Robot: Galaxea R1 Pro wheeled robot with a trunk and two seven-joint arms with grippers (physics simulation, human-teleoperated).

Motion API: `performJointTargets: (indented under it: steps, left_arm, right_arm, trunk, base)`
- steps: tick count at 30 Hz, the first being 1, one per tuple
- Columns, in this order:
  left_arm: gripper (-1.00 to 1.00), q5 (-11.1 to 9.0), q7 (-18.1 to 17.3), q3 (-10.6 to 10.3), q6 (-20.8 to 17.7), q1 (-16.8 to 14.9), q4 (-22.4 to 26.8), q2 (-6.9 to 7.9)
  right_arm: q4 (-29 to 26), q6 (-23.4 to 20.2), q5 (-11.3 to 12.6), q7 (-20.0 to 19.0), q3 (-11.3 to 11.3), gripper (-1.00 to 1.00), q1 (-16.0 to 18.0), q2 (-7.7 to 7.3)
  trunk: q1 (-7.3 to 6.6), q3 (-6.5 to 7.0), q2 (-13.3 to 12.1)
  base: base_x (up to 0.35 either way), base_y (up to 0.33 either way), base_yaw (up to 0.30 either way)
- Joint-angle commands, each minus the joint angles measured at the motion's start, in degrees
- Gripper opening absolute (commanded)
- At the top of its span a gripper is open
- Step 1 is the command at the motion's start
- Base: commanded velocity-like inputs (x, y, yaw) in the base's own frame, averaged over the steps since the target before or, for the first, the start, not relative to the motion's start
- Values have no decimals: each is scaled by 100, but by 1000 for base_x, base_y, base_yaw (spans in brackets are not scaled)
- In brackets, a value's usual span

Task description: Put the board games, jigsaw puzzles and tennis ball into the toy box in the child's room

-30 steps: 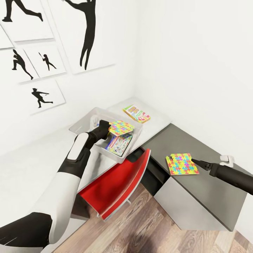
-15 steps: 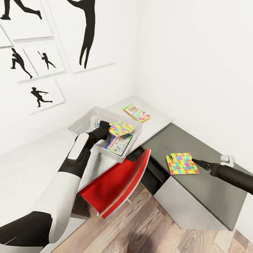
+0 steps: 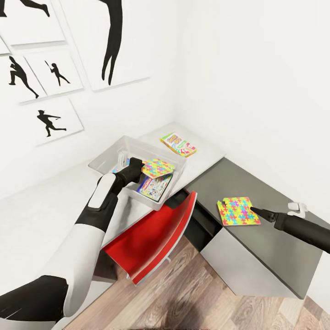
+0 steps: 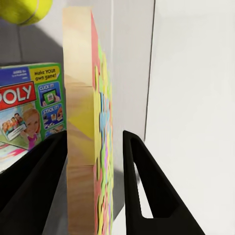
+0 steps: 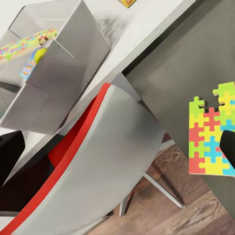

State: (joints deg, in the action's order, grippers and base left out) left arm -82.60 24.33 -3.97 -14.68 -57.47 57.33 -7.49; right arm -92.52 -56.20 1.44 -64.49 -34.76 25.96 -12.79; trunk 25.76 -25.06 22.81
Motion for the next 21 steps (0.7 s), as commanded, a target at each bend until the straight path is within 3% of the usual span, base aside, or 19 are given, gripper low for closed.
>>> performJointTargets:
  steps: [1, 21]
  left_arm:
    - [-100, -34, 37, 2, -7, -7, 8, 0]
    - [-100, -21, -84, 2, -24, -191, -35, 17]
  right_arm:
    - [-2, -48, 14, -10, -5, 100, 5, -1]
    - [-1, -41, 17, -18, 3, 100, 2, 29]
  trunk:
    - [3, -18, 10]
    - [3, -149, 10]
  base:
    - [0, 0, 0]
    - [0, 0, 0]
